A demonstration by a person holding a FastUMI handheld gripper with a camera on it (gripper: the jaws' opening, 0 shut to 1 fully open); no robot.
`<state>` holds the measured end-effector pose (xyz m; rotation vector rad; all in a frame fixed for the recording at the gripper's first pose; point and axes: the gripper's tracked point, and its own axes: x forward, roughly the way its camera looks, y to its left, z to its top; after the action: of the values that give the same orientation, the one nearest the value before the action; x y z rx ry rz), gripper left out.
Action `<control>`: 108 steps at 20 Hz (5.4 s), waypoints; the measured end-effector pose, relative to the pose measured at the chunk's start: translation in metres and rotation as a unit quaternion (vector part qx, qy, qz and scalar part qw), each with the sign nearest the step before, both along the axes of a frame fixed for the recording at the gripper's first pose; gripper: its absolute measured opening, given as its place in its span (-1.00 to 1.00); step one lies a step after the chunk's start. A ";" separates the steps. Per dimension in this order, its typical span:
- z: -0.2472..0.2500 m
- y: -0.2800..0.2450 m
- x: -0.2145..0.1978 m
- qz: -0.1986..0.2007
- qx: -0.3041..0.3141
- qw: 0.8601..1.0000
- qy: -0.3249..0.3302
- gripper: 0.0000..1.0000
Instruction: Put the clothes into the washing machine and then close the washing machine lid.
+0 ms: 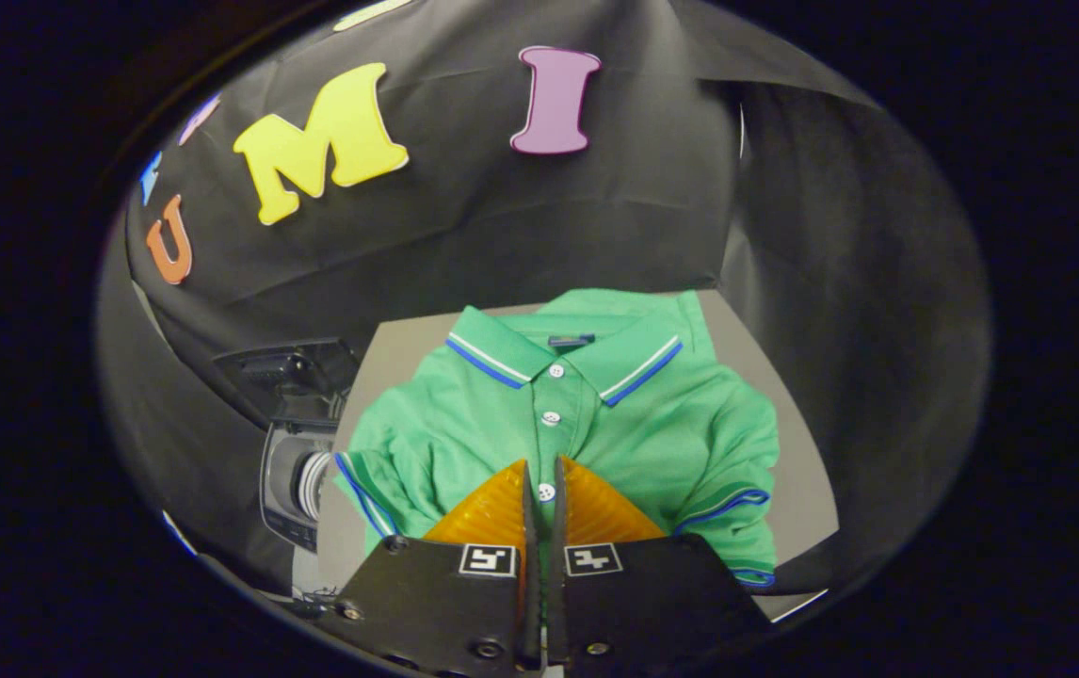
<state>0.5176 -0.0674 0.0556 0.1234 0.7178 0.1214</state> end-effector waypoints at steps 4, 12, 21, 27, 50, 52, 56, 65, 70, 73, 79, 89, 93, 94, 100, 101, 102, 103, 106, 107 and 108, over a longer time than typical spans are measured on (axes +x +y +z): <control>0.038 0.004 -0.007 0.004 0.008 1.000 -0.028 -0.89; 0.115 0.031 -0.021 0.022 -0.010 0.995 -0.095 -0.88; 0.157 0.112 -0.038 0.084 0.005 0.988 -0.126 -0.88; 0.175 0.175 -0.047 0.132 0.021 0.982 -0.133 -0.89; 0.069 0.382 -0.044 0.258 0.034 0.963 -0.076 -0.88; 0.046 0.388 -0.040 0.255 0.034 0.964 -0.063 -0.88; 0.000 0.394 -0.026 0.242 0.037 0.969 -0.038 -0.88; -0.100 0.403 -0.005 0.212 0.025 0.977 0.002 -0.89; -0.149 0.412 0.001 0.193 0.021 0.981 0.026 -0.88; -0.171 0.418 0.008 0.177 0.015 0.983 0.034 -0.89; -0.221 0.425 -0.001 0.161 0.003 0.983 0.086 -0.88; -0.245 0.419 -0.007 0.150 -0.009 0.982 0.112 -0.88; -0.244 0.418 -0.007 0.150 -0.011 0.982 0.111 -0.88; -0.243 0.419 -0.007 0.150 -0.011 0.982 0.111 -0.88; -0.266 0.401 -0.024 0.140 -0.044 0.975 0.165 0.06; -0.260 0.404 -0.012 0.139 -0.043 0.977 0.158 0.53; -0.260 0.406 -0.009 0.137 -0.040 0.979 0.147 1.00; -0.259 0.407 -0.011 0.139 -0.042 0.979 0.140 1.00; -0.247 0.406 -0.009 0.146 -0.046 0.980 0.126 1.00; -0.242 0.407 -0.007 0.146 -0.045 0.981 0.119 1.00; -0.237 0.408 -0.007 0.147 -0.043 0.982 0.113 1.00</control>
<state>0.5107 0.3402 -0.1813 -0.0540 0.9648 0.3616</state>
